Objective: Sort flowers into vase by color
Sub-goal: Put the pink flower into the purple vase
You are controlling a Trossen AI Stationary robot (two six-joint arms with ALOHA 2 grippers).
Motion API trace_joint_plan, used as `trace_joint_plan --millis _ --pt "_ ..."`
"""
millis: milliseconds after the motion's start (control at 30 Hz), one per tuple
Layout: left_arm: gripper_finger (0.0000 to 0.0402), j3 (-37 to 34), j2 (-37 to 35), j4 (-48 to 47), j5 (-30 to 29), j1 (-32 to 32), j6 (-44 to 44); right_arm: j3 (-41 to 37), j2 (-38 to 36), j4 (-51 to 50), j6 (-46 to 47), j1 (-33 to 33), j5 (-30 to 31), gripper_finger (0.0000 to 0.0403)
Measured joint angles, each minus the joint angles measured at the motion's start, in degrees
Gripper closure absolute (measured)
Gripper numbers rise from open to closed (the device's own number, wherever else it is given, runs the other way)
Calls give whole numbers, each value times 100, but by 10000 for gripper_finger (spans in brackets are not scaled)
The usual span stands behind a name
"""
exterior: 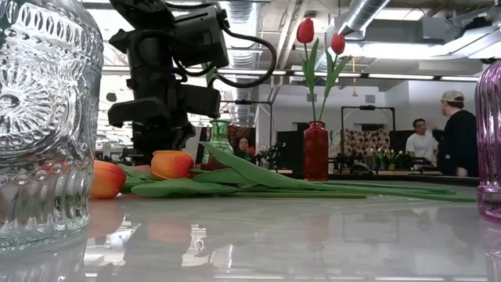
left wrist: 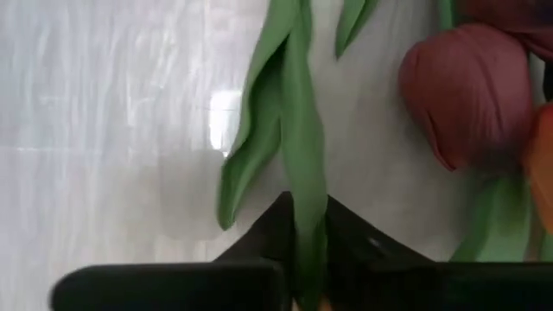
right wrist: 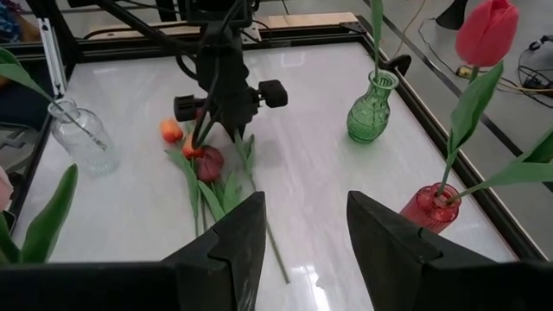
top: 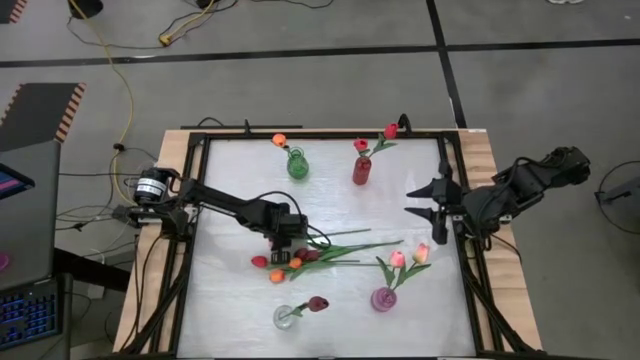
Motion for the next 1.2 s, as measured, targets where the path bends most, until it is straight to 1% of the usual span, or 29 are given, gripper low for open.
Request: trace_joint_plan --millis 100,300,700,867,933,1067,1200 --pt "396 -2 -22 -8 -31 3 -2 0 3 2 2 0 1 214" --pt "398 322 -21 -317 -94 0 91 0 3 12 0 0 15 214" --pt "400 1472 -27 -958 -105 208 662 0 3 87 -74 0 60 214" --pt "400 1954 -27 -1206 -105 377 834 0 3 83 -128 0 295 214" --pt "400 2129 -27 -1300 -103 451 879 0 3 83 -263 0 444 214" --pt "400 2514 -28 -1408 -82 618 887 0 3 83 -688 0 510 214" --pt "400 2821 -29 -1468 145 794 889 0 3 83 -857 0 658 214"
